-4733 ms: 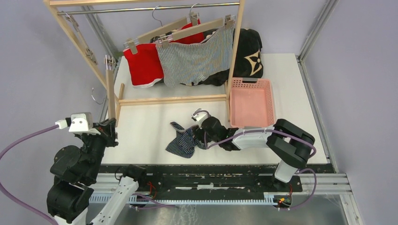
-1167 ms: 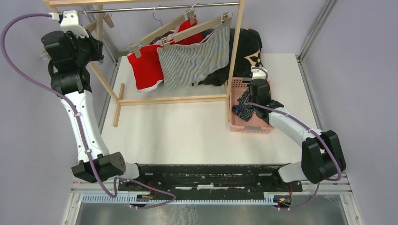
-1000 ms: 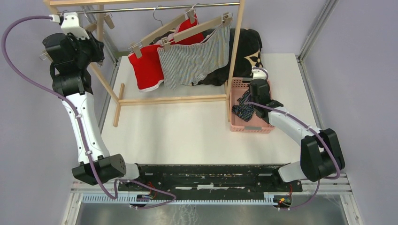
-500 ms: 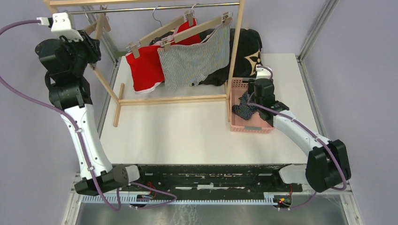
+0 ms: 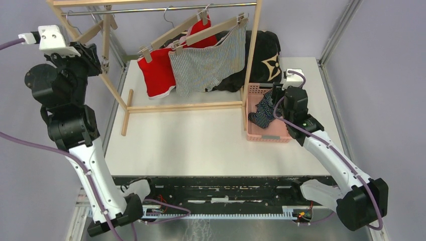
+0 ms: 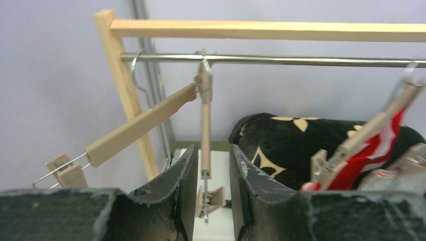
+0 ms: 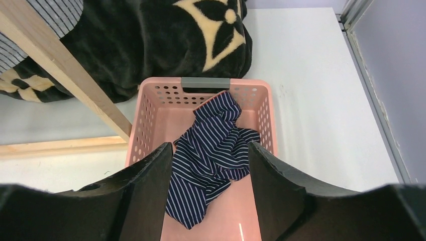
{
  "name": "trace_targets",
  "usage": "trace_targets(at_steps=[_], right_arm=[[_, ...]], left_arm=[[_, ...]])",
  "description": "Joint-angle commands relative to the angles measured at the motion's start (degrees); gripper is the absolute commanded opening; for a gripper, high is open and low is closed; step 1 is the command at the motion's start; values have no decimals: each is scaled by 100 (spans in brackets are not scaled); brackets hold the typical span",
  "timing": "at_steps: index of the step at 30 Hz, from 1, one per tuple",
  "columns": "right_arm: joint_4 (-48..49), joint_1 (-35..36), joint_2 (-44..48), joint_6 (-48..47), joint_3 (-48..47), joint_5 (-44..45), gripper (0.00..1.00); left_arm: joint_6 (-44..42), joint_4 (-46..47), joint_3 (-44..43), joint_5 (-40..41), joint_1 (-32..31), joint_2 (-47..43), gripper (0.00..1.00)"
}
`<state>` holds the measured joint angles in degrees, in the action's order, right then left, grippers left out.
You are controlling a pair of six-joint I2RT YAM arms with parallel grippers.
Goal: Remove the underwear clipped to the hanger
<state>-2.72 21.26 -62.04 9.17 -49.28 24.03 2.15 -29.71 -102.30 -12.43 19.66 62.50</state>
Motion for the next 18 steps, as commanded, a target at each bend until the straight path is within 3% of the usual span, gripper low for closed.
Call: trace_targets(at_steps=[1, 7, 18], right_arm=[[55, -12, 94, -14, 46, -206, 65], [54, -12, 108, 72, 106, -425, 65], [189, -7, 375, 177, 235, -829, 64]], left_arm=[[405, 772, 322, -1244, 22, -311, 34], [1758, 2648, 1120, -2819, 19, -204, 31], [1920, 3252, 562, -2963, -229, 739, 34]])
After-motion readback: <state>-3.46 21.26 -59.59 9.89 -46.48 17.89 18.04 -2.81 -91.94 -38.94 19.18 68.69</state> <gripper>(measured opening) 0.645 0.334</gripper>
